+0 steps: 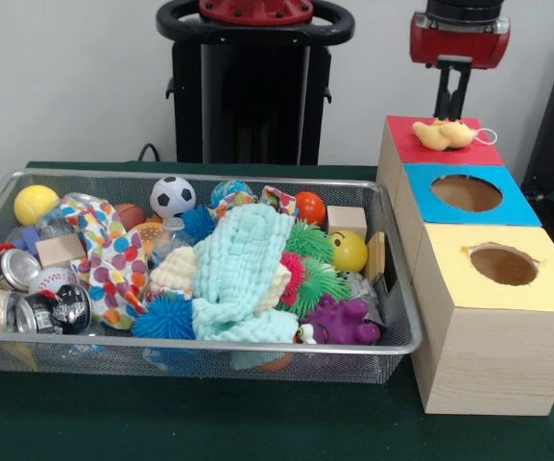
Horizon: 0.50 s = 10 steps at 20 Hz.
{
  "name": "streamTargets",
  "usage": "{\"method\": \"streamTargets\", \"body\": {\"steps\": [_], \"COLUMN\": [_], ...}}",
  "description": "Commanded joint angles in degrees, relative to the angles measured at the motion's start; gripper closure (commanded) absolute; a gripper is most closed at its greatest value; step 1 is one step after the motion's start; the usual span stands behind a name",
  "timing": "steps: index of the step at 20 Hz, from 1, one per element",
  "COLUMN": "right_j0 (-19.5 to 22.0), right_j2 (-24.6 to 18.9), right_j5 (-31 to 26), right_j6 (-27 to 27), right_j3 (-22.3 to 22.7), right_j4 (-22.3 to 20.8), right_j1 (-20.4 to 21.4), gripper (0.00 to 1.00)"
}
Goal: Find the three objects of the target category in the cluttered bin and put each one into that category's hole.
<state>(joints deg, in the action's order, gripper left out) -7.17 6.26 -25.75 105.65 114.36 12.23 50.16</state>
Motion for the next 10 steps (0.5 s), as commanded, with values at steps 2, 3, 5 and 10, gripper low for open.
{"method": "streamTargets", "body": {"steps": [2,3,5,10], "right_j0": [5.3,5.6,6.0,6.3], "right_j2": [-5.4,-5.6,-5.9,-7.2], "right_j5": [6.6,7.4,8.4,10.7], "right_j6": [2.4,2.5,3.1,5.0], "right_j3": [6.4,7.1,8.0,10.4], "right_j4": [-4.9,-5.2,-5.7,-6.3], "right_j1": [-2.5,-2.6,-2.7,-2.7], "gripper": [1.0,1.0,1.0,1.0]}}
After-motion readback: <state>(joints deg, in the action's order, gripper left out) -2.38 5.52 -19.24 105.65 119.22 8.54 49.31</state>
